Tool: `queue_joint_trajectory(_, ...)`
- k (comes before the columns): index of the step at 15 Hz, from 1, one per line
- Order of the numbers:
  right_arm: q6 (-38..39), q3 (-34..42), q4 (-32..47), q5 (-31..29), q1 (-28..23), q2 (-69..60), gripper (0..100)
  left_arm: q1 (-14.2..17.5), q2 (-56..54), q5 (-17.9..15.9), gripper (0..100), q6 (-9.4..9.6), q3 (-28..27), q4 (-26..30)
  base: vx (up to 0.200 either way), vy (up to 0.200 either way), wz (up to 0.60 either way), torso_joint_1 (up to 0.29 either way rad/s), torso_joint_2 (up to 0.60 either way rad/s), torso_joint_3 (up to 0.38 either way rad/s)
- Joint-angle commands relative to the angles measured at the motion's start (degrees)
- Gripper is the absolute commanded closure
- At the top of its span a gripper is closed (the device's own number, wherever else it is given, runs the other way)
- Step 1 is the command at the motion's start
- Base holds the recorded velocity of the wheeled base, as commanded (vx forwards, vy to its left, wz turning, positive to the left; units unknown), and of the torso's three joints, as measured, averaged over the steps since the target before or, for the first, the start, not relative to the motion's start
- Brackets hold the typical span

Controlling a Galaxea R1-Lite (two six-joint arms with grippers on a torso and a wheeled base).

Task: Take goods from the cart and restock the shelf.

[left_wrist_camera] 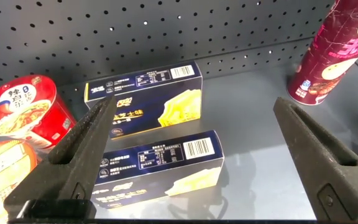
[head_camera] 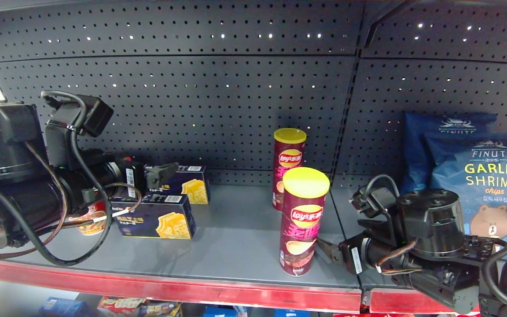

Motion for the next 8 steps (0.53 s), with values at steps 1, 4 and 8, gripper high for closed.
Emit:
queue_joint_trajectory(1, 0.02, -0.33, -0.05, -0.01, 0.27, 0.61, 0, -0.02, 0.13, 0.02, 0, 0.02, -0.01, -0.03, 0.0, 0.0, 0.0, 0.0, 0.0, 0.0)
queue_joint_trajectory(4, 0.02, -0.95, -0.05, -0.01, 0.62, 1.23, 0, -0.02, 0.22, 0.02, 0, 0.02, -0.01, -0.03, 0.0, 0.0, 0.0, 0.0, 0.0, 0.0)
queue_joint_trajectory(8, 0.02, -1.74, -0.05, -0.01, 1.06, 2.11, 0, -0.02, 0.22, 0.02, 0, 0.02, -0.01, -0.03, 0.0, 0.0, 0.0, 0.0, 0.0, 0.0)
